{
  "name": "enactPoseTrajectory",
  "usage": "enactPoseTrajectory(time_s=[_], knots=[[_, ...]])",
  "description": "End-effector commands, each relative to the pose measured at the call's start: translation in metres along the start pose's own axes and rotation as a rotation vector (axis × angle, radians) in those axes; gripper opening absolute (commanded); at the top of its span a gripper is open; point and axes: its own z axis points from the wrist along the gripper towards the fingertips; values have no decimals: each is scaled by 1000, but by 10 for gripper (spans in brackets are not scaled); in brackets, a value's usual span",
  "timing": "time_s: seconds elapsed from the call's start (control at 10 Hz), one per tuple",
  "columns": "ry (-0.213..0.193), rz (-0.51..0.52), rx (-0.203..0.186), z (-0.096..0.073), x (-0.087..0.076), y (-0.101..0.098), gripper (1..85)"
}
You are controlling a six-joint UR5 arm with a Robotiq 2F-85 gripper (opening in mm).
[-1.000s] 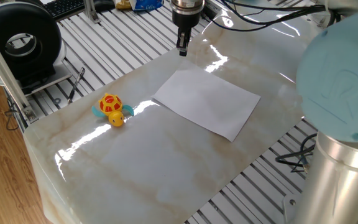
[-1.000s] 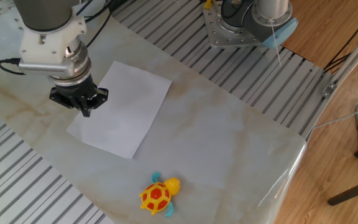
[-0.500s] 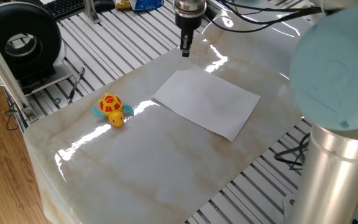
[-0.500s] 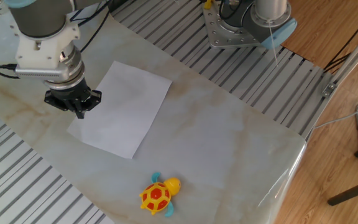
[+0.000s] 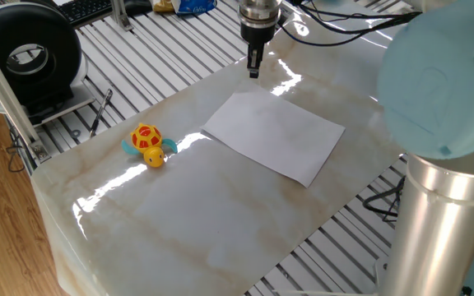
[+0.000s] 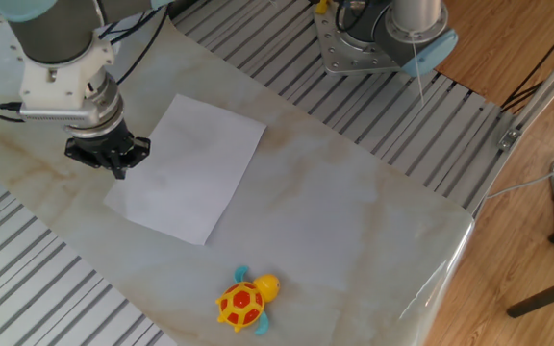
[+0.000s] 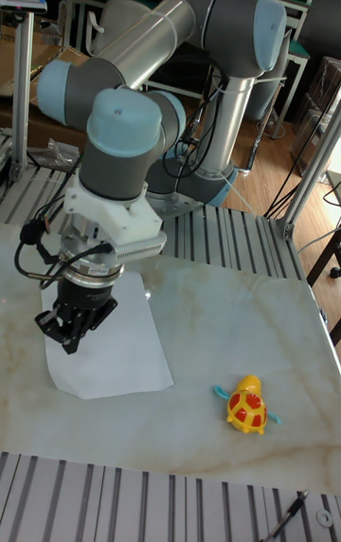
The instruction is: Flip over and spread out the paper that is laid flat on the table
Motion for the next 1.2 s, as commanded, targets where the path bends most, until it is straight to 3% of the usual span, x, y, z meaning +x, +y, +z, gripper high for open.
enactPoseTrajectory(time_s=[0.0, 0.3, 0.4, 0.5, 0.6, 0.7, 0.8, 0.9, 1.0, 1.1], knots=[[-2, 21, -12, 25, -2, -10, 850], [35, 53, -5, -22, 12, 17, 850], [32, 70, -15, -36, 12, 30, 850], [6, 58, -11, -38, 9, 30, 850], [-13, 54, 14, -35, 5, 21, 780], [-17, 107, 3, -35, 4, 24, 467], [-6, 105, -9, -34, 6, 27, 393], [-29, 52, -28, -35, 0, 32, 783], [-13, 74, -35, -43, 4, 39, 850], [16, 52, 9, -53, 9, 35, 850]])
